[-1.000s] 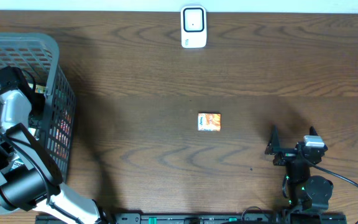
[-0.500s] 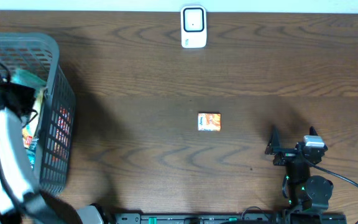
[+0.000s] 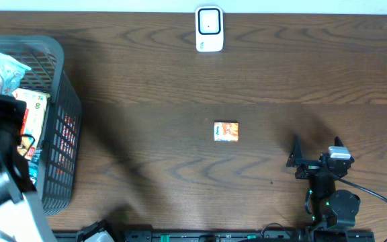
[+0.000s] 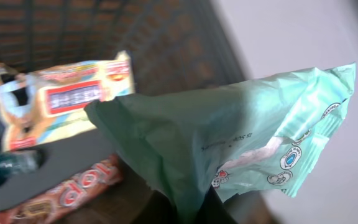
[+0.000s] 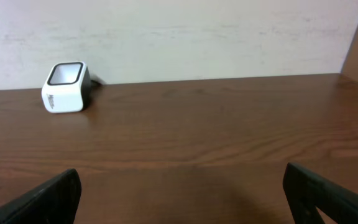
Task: Scan the item barcode
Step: 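Carry the wet-wipe pack past the scanner and release it on the table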
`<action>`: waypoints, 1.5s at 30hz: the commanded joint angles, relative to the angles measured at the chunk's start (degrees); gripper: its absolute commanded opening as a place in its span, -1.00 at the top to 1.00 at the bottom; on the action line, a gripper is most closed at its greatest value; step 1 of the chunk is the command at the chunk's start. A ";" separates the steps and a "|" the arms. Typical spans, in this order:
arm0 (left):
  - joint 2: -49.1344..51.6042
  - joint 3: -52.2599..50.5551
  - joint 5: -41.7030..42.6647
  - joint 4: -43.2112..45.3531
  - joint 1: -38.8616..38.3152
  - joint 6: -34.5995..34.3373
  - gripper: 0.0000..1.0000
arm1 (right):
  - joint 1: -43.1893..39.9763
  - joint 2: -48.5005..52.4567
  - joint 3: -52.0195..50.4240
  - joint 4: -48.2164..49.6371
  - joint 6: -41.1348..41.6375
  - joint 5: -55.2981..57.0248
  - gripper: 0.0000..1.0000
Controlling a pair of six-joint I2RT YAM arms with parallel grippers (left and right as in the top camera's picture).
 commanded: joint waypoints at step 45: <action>50.86 0.57 4.37 15.65 -60.48 -7.74 0.85 | -0.17 -0.31 -0.09 -0.15 -0.81 0.28 -0.98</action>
